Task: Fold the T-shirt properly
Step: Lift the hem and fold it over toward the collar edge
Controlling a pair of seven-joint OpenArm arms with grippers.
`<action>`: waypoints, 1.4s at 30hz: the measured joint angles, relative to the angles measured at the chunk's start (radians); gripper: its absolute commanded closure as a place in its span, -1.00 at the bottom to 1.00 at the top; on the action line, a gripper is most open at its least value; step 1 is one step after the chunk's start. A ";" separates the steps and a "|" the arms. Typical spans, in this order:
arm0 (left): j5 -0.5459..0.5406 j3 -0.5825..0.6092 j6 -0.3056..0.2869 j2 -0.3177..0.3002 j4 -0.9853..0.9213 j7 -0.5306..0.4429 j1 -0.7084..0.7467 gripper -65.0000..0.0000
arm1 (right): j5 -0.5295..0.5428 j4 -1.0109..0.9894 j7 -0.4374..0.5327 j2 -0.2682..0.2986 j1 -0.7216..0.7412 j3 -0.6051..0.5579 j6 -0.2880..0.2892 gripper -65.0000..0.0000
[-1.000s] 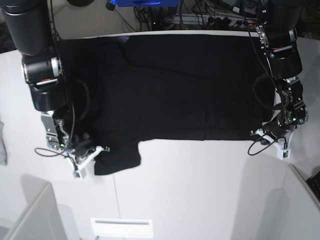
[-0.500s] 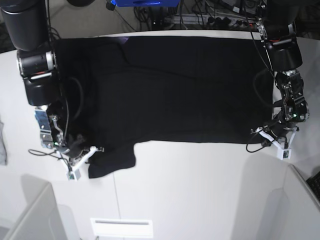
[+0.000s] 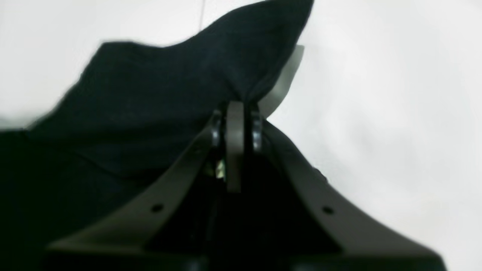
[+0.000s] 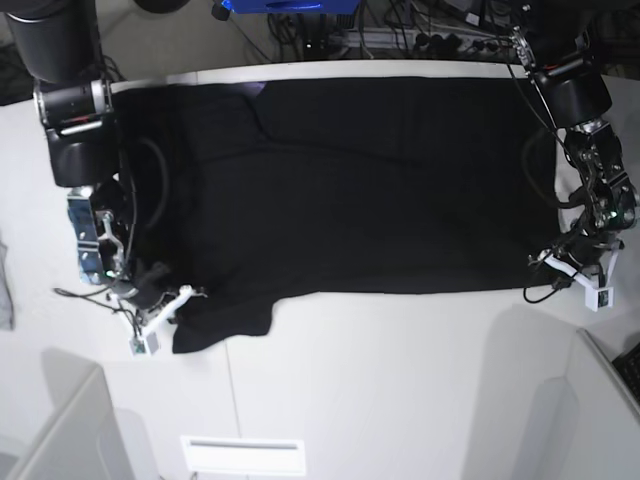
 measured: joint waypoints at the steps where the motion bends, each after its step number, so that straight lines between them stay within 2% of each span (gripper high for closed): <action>1: 0.000 0.001 -0.001 0.002 0.011 -0.001 0.015 1.00 | 0.001 0.017 -0.014 0.001 -0.010 0.028 0.000 1.00; 5: 0.002 -0.005 -0.007 0.023 0.047 0.017 0.065 1.00 | -0.003 0.105 -0.070 0.017 -0.051 0.079 -0.009 1.00; 9: 0.000 -0.006 -0.007 0.022 0.111 0.014 0.085 1.00 | -0.002 0.194 -0.115 0.006 -0.090 0.113 -0.008 1.00; 12: -0.073 -0.010 -0.001 0.017 0.145 0.006 0.105 1.00 | 0.000 0.243 -0.150 0.006 -0.119 0.141 -0.008 1.00; 14: -0.135 -0.010 0.005 0.014 0.155 0.039 0.130 1.00 | -0.004 0.272 -0.168 0.009 -0.142 0.161 -0.008 1.00; 16: -0.167 -0.010 0.005 0.014 0.164 0.085 0.141 1.00 | -0.003 0.298 -0.185 0.008 -0.162 0.180 -0.008 1.00; 19: -0.184 -0.010 0.005 0.013 0.202 0.090 0.145 1.00 | -0.002 0.338 -0.221 0.006 -0.180 0.209 -0.008 1.00; 24: -0.194 -0.083 0.004 0.020 0.294 0.093 0.202 1.00 | -0.003 0.423 -0.258 0.008 -0.236 0.260 -0.008 1.00; 27: -0.183 -0.109 0.005 0.018 0.315 0.161 0.210 1.00 | 0.000 0.453 -0.289 0.006 -0.264 0.282 -0.008 1.00; 37: -0.194 -0.115 0.001 0.020 0.431 0.176 0.299 1.00 | -0.001 0.567 -0.361 0.000 -0.339 0.347 -0.008 1.00; 42: -0.196 -0.115 0.001 0.018 0.462 0.169 0.332 1.00 | -0.001 0.636 -0.367 0.002 -0.365 0.349 -0.008 1.00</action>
